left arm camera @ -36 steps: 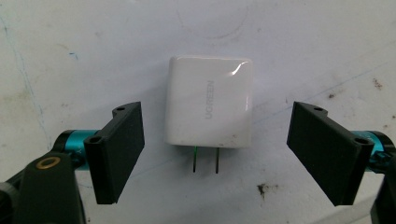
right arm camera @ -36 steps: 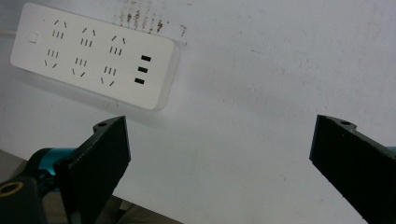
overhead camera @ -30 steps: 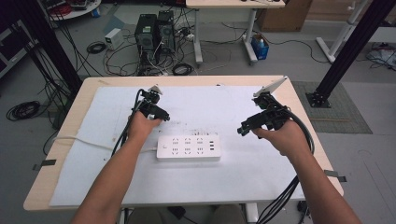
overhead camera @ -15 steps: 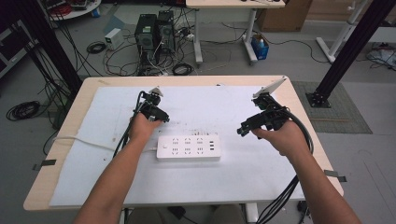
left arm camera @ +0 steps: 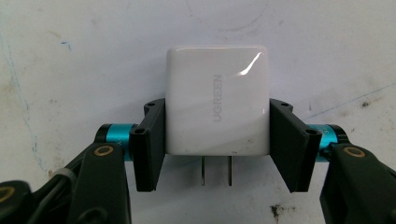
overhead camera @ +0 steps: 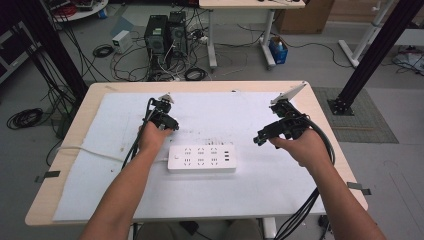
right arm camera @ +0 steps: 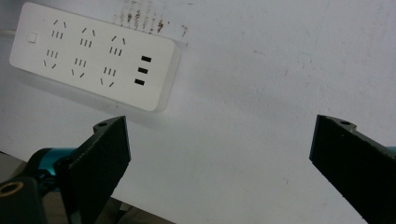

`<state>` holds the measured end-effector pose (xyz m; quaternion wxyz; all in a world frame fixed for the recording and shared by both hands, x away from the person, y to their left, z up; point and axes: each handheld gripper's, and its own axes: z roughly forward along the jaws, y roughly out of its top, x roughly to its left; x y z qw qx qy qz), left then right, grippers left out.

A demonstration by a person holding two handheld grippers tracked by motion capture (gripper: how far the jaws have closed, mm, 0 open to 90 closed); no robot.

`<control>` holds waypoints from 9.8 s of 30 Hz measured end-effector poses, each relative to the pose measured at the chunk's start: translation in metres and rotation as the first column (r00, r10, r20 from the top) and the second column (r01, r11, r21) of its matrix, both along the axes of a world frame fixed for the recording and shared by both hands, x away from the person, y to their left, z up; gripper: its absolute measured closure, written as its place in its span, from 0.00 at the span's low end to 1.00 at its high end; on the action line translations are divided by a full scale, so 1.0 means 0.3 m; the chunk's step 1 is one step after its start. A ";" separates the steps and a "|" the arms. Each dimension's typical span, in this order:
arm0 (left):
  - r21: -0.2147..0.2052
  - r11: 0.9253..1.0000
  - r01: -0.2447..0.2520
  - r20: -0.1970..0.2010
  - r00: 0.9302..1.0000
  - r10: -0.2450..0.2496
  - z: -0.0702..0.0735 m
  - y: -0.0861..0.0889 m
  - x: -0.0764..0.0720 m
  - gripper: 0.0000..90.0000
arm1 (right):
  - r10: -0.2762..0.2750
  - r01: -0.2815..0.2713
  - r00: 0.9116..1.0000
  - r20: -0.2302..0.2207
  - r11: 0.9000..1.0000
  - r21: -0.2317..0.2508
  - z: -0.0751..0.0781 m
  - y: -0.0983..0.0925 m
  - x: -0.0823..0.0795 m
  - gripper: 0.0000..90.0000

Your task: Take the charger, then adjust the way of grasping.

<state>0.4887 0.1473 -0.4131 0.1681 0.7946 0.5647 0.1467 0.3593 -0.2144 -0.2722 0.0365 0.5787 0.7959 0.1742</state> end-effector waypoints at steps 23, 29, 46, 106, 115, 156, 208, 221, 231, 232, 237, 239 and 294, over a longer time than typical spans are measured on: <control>-0.015 0.999 0.050 0.016 0.999 -0.050 0.055 0.011 -0.030 0.47 | -0.012 0.012 1.000 0.002 1.000 0.009 -0.004 -0.013 0.003 0.05; -0.036 0.996 0.076 0.016 0.997 -0.076 0.112 0.032 -0.062 0.47 | -0.012 0.012 1.000 -0.003 1.000 0.014 -0.002 -0.008 0.008 0.05; -0.048 0.983 0.175 0.062 0.983 -0.172 0.366 0.103 -0.203 0.47 | 0.001 0.000 1.000 -0.012 0.999 0.037 0.005 0.028 0.024 0.05; -0.178 0.744 0.644 0.232 0.762 -0.604 0.461 0.123 -0.412 0.47 | 0.003 -0.003 1.000 0.000 0.996 0.086 0.045 0.082 -0.001 0.05; -0.197 0.666 0.720 0.321 0.689 -0.650 0.447 0.111 -0.443 0.47 | 0.020 -0.019 1.000 -0.011 0.994 0.112 0.042 0.104 0.003 0.05; -0.214 0.385 0.898 0.518 0.439 -0.734 0.415 0.002 -0.484 0.47 | 0.107 0.044 0.973 -0.204 0.782 0.622 0.007 0.150 -0.001 0.05; -0.149 0.415 0.898 0.467 0.434 -0.771 0.383 -0.070 -0.490 0.47 | 0.178 0.073 0.936 -0.303 0.744 0.664 -0.082 0.390 0.038 0.48; -0.141 0.428 0.893 0.466 0.441 -0.767 0.377 -0.074 -0.492 0.47 | 0.156 0.088 0.942 -0.296 0.739 0.668 -0.083 0.380 0.043 0.68; -0.116 0.437 0.892 0.472 0.437 -0.766 0.375 -0.078 -0.497 0.47 | 0.147 0.087 0.947 -0.286 0.740 0.666 -0.084 0.382 0.043 0.69; -0.116 0.437 0.892 0.471 0.437 -0.767 0.376 -0.078 -0.497 0.47 | 0.146 0.087 0.947 -0.288 0.742 0.665 -0.083 0.382 0.042 0.69; -0.111 0.437 0.892 0.479 0.434 -0.763 0.378 -0.077 -0.498 0.47 | 0.149 0.082 0.948 -0.280 0.737 0.671 -0.082 0.380 0.042 0.69; -0.117 0.435 0.893 0.478 0.435 -0.763 0.379 -0.076 -0.500 0.47 | 0.152 0.080 0.948 -0.280 0.737 0.672 -0.081 0.379 0.041 0.69; -0.033 0.830 0.556 -0.323 0.780 -0.536 0.492 0.075 -0.379 0.24 | 0.036 -0.047 0.986 -0.161 0.997 -0.062 0.105 0.287 0.102 0.69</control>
